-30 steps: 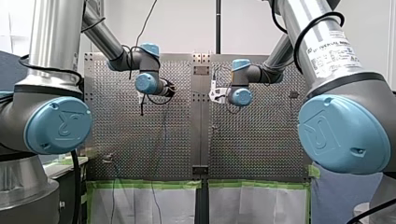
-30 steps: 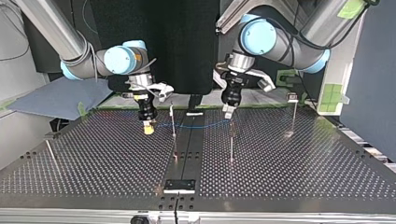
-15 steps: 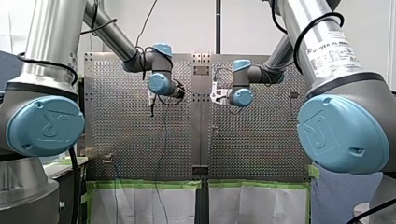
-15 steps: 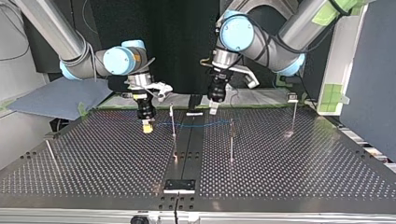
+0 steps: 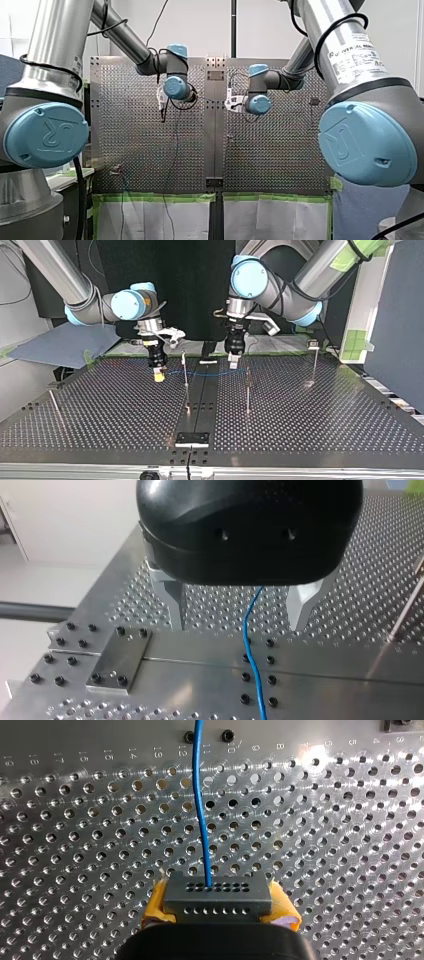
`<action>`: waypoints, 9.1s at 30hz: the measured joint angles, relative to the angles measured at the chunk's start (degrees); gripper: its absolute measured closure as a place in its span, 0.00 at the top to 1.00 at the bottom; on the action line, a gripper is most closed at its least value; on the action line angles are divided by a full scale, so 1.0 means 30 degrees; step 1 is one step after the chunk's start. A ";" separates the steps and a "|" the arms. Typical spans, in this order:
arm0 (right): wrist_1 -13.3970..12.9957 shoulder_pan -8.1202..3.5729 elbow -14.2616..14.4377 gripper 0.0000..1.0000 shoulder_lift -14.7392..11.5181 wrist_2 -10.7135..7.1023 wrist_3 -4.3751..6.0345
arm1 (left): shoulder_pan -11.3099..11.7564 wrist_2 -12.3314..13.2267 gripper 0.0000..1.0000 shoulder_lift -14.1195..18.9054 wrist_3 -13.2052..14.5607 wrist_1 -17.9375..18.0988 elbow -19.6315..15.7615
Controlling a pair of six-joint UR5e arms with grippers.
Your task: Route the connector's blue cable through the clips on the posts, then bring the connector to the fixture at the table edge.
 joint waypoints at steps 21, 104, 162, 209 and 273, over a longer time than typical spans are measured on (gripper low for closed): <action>0.0142 0.0044 0.0001 0.00 0.0000 -0.0002 -0.0002 | -0.0327 -0.1796 1.00 -0.2133 0.0440 -0.0336 0.2459; 0.0863 0.0084 0.0002 0.00 0.0044 -0.0001 -0.0172 | -0.0315 -0.4645 0.00 -0.4155 0.0791 0.0263 0.4433; 0.1068 0.0187 0.0001 0.00 0.0032 -0.0001 -0.0235 | -0.0023 -0.3583 0.00 -0.4166 0.0566 -0.0112 0.4548; 0.1026 -0.0244 0.2568 0.00 0.0000 0.1075 -0.0411 | -0.1938 -0.3645 0.00 -0.6518 0.0407 0.2188 0.2874; -0.2546 -0.2515 0.5386 0.00 0.1494 0.0047 -0.1007 | -0.2623 -0.3582 0.00 -0.8266 0.0397 0.3441 0.2184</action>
